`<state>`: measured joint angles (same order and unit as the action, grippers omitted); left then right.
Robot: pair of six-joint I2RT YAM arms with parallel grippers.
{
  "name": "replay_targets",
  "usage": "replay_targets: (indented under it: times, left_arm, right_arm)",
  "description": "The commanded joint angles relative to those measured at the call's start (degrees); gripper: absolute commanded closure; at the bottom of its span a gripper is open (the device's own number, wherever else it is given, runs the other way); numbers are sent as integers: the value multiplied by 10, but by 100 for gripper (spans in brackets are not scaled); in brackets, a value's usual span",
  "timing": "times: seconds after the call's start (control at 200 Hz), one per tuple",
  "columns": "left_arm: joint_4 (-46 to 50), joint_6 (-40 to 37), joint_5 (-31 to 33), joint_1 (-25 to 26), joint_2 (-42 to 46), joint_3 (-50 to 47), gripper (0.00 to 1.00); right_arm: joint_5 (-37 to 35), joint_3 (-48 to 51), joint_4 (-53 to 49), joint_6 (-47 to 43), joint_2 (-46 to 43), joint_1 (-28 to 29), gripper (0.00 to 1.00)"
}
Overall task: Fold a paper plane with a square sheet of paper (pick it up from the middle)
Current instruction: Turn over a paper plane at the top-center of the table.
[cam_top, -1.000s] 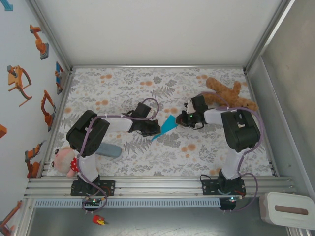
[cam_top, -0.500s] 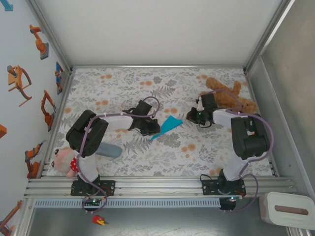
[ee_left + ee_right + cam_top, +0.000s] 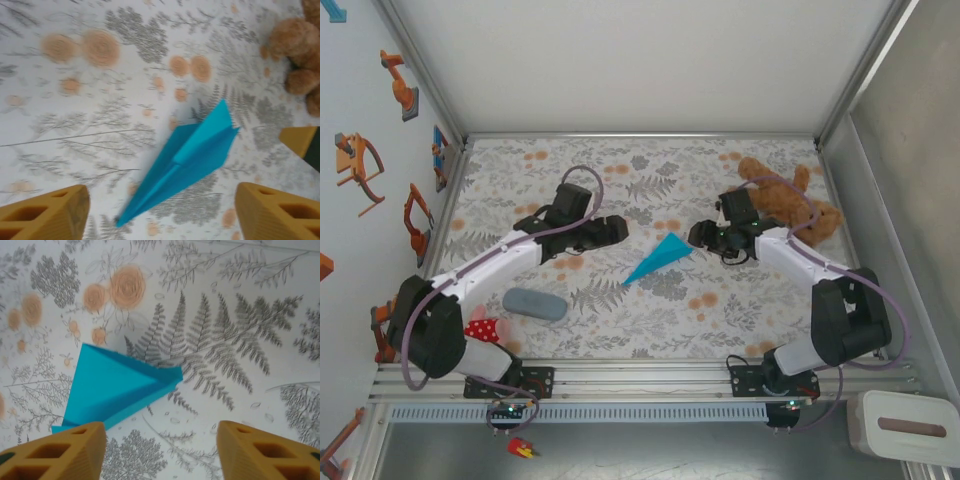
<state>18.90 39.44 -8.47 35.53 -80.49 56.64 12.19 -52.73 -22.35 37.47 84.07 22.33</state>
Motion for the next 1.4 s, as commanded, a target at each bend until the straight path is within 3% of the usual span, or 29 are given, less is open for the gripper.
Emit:
replay_targets:
  times: [0.0,0.165,0.356,0.586,0.726,1.112,1.392]
  left_arm:
    - [50,-18,85,-11,39,-38,13]
    - [41,-25,120,-25,78,-83,0]
    - [25,-22,126,-35,106,-124,4]
    - [15,-25,117,-39,123,-153,4]
    - [9,-29,108,-41,121,-161,4]
    - [8,-25,94,-42,119,-173,4]
    - [15,-22,101,-42,135,-178,4]
  right_arm:
    - [-81,-44,-75,54,-7,60,33]
    - [-92,-83,-74,145,44,129,32]
    - [-150,-139,-104,225,108,182,31]
    - [-198,-138,-118,309,130,201,34]
    - [-183,-138,-112,331,145,204,45]
    - [-158,-125,-78,382,171,205,61]
    - [-161,-116,-62,393,169,205,85]
